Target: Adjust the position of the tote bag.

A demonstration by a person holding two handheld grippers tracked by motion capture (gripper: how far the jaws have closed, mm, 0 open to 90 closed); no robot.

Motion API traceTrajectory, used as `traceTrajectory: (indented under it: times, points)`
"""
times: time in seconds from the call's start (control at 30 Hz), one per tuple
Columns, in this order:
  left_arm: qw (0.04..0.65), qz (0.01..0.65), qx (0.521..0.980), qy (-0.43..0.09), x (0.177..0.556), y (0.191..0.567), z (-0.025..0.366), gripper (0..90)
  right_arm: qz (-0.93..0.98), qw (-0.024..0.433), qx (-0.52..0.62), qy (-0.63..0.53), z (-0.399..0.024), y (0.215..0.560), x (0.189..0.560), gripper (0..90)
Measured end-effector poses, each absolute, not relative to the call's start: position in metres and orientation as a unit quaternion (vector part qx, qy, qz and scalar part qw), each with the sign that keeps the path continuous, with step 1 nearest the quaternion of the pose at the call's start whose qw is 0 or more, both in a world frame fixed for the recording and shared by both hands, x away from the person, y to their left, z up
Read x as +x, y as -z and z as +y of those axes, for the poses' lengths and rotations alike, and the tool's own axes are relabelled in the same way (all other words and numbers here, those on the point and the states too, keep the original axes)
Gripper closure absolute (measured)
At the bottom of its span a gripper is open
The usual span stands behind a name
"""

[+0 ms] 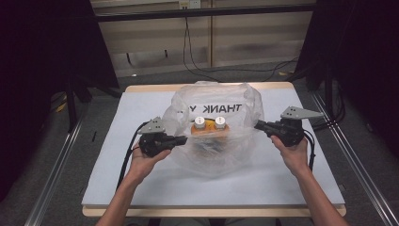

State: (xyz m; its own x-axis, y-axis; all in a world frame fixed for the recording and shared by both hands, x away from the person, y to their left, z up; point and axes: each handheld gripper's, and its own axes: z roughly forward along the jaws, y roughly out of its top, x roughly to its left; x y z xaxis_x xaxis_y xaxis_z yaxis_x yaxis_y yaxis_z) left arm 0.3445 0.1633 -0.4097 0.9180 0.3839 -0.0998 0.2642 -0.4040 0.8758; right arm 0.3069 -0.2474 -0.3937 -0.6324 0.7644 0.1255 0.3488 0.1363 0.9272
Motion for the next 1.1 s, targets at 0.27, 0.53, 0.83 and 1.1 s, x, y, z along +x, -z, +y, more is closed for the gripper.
traceTrajectory:
  times: [0.27, 0.53, 0.83, 1.1]
  points:
    - [0.493, 0.192, 0.847, -0.055, 0.345, 0.424, 0.162, 90.0, 0.742, 0.174, 0.389, -0.518, -0.248, 0.412, 0.312, 90.0]
    - [0.481, 0.208, 0.850, -0.048, 0.349, 0.440, 0.162, 90.0, 0.754, 0.156, 0.400, -0.497, -0.242, 0.427, 0.318, 90.0]
    - [0.466, 0.211, 0.858, -0.045, 0.355, 0.449, 0.161, 90.0, 0.761, 0.144, 0.405, -0.486, -0.240, 0.442, 0.326, 90.0]
    - [0.447, 0.207, 0.870, -0.041, 0.357, 0.461, 0.156, 90.0, 0.777, 0.140, 0.415, -0.452, -0.234, 0.459, 0.334, 90.0]
